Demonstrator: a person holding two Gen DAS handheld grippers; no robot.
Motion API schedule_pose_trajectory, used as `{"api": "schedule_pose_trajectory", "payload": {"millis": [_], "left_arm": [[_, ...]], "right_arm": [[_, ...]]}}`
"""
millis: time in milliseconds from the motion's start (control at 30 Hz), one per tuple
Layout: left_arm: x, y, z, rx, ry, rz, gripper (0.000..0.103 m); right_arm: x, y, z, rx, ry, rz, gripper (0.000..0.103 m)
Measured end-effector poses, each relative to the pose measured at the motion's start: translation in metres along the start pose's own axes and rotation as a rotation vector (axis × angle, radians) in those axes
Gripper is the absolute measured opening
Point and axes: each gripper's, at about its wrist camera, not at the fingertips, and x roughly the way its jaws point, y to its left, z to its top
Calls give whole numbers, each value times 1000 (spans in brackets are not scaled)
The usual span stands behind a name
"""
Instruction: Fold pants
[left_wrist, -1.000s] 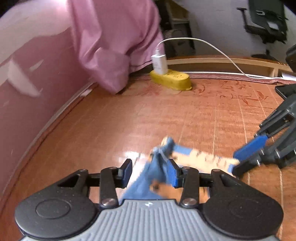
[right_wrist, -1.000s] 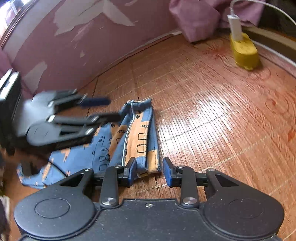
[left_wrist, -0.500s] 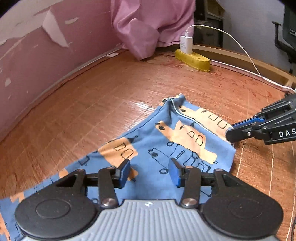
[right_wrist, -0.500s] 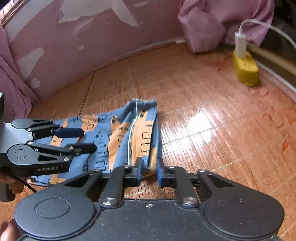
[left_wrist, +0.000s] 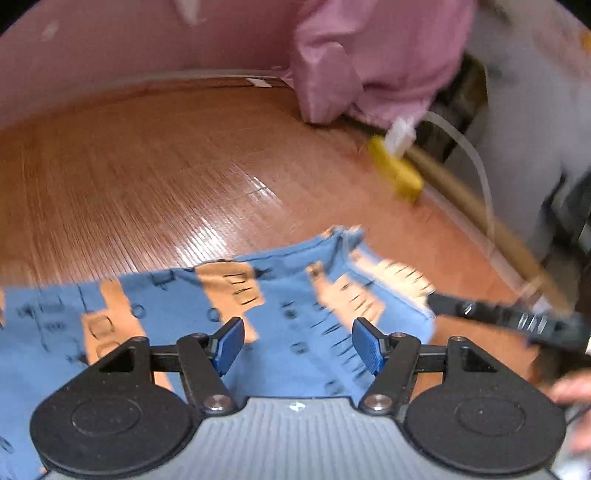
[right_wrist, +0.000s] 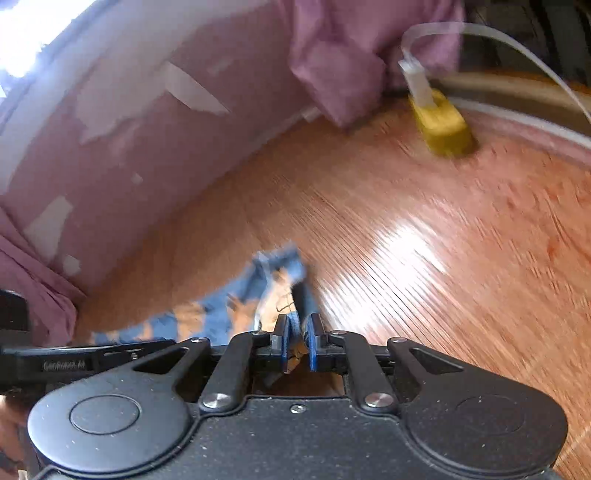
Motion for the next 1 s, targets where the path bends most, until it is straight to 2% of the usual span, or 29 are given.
{"api": "schedule_pose_trajectory", "payload": {"millis": [100, 200, 300, 333, 400, 467, 567, 633, 733, 767, 833, 900, 967, 1000], "left_arm": [[-15, 18, 6, -117, -22, -112, 70], [-31, 39, 7, -191, -50, -198, 70], [-47, 63, 2, -267, -84, -270, 72], [-55, 73, -2, -290, -99, -291, 72], [-68, 91, -8, -321, -127, -308, 72], [-81, 110, -20, -342, -143, -276, 72], [-91, 142, -42, -419, -134, -256, 73], [-93, 156, -55, -457, -125, -234, 73], [-93, 166, -64, -469, -111, -229, 73], [-92, 167, -62, -459, -111, -232, 73], [-87, 162, -54, -429, -107, -232, 73], [-83, 157, -42, -395, -99, -236, 74], [-78, 150, -28, -360, -97, -232, 76], [-75, 146, -22, -342, -93, -227, 77]], "right_arm": [[-9, 26, 11, -31, -65, 67, 10], [-13, 65, 18, -146, -106, 128, 10], [-9, 112, 14, -293, -97, 192, 8], [-7, 126, 10, -345, -87, 209, 0], [-1, 158, -5, -477, -70, 242, 0], [4, 185, -26, -604, -61, 261, 0], [18, 199, -53, -655, 7, 278, 0], [24, 194, -67, -659, 33, 234, 0], [24, 190, -87, -786, -8, 74, 22], [28, 190, -90, -824, -10, 27, 23], [38, 188, -92, -851, -7, -7, 24], [53, 192, -94, -886, 5, -42, 31], [67, 196, -96, -911, 13, -79, 49], [72, 195, -98, -915, 19, -85, 51]]}}
